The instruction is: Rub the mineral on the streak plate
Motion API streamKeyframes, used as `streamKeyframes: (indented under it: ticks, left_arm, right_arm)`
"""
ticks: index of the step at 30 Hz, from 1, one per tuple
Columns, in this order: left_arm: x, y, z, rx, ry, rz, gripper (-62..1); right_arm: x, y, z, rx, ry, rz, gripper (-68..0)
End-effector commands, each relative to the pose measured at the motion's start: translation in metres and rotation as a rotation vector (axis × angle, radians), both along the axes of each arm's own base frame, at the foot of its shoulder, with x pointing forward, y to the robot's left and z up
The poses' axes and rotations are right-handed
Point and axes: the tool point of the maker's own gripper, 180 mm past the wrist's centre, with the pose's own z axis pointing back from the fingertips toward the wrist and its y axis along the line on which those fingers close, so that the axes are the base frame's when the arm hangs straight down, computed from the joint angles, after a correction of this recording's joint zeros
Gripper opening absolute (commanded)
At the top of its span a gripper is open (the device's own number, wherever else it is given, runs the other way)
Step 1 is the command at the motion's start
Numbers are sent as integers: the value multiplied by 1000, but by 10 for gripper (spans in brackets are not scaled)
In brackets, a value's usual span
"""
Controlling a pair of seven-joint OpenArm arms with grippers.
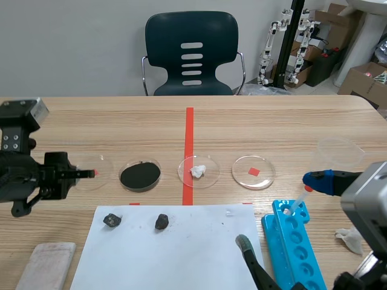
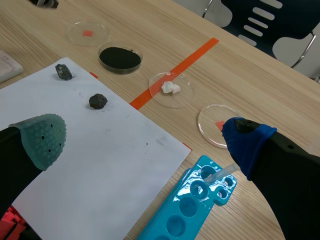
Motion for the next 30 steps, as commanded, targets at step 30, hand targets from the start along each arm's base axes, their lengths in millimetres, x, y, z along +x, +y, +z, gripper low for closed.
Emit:
streamKeyframes:
  ticks: [30]
  left_arm:
    - [-63,-88,71,-155,-494,-592,-493]
  right_arm:
    - [4,-2,7,6,-28,4,4]
